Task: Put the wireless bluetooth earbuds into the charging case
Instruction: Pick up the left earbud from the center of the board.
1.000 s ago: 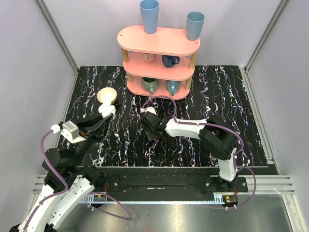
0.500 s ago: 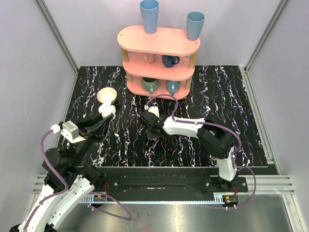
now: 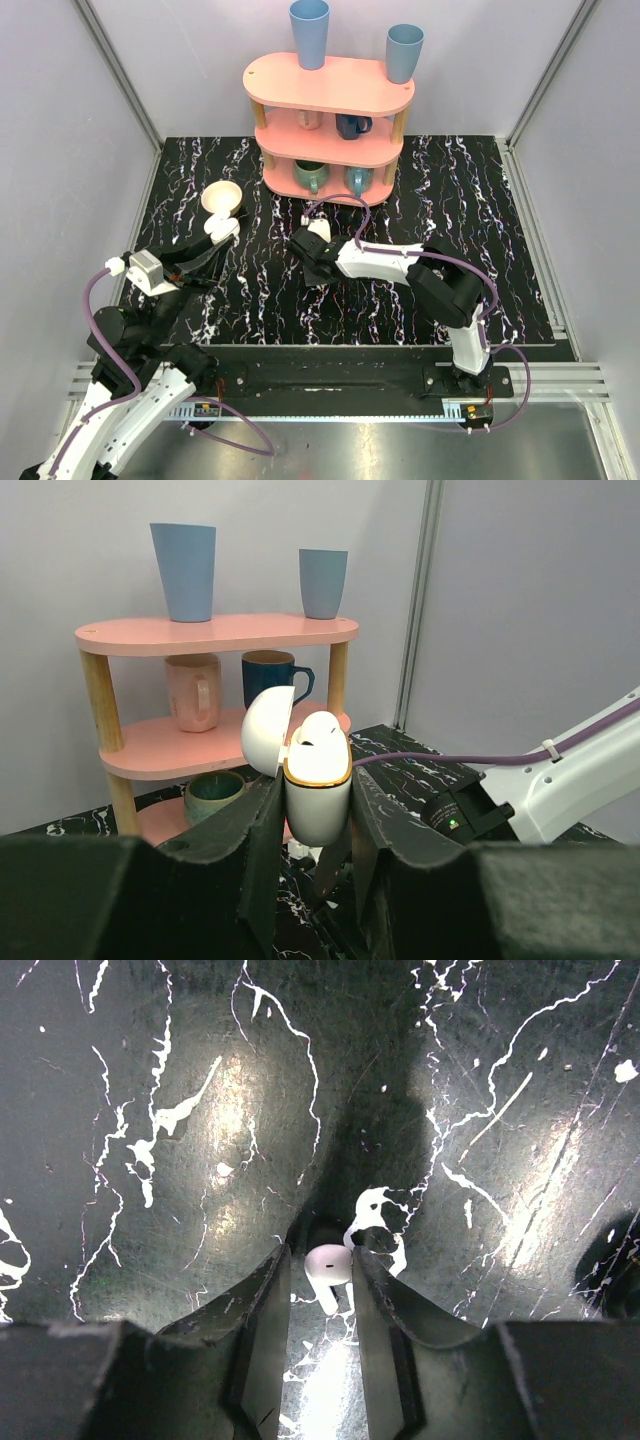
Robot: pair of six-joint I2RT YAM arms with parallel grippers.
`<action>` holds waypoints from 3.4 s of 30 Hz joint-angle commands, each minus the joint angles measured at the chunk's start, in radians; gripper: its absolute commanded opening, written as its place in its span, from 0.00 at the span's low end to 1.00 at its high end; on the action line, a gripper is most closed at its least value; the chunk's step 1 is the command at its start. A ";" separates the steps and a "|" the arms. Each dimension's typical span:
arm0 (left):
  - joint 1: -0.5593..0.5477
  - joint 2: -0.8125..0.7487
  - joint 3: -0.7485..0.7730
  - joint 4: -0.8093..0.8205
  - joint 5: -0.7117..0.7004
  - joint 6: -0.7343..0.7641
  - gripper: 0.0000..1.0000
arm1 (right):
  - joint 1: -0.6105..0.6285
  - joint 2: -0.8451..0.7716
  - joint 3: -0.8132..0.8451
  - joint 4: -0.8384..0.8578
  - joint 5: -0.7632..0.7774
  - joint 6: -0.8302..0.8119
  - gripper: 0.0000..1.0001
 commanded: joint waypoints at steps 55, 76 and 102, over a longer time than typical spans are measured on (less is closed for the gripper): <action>-0.004 0.019 0.002 0.057 0.010 -0.018 0.00 | -0.009 0.033 -0.003 -0.075 0.014 -0.023 0.36; -0.002 0.017 0.003 0.056 0.007 -0.021 0.00 | -0.009 0.035 0.006 -0.097 0.021 -0.004 0.38; -0.002 0.025 -0.003 0.065 0.013 -0.029 0.00 | -0.008 0.010 -0.013 -0.100 0.012 0.056 0.39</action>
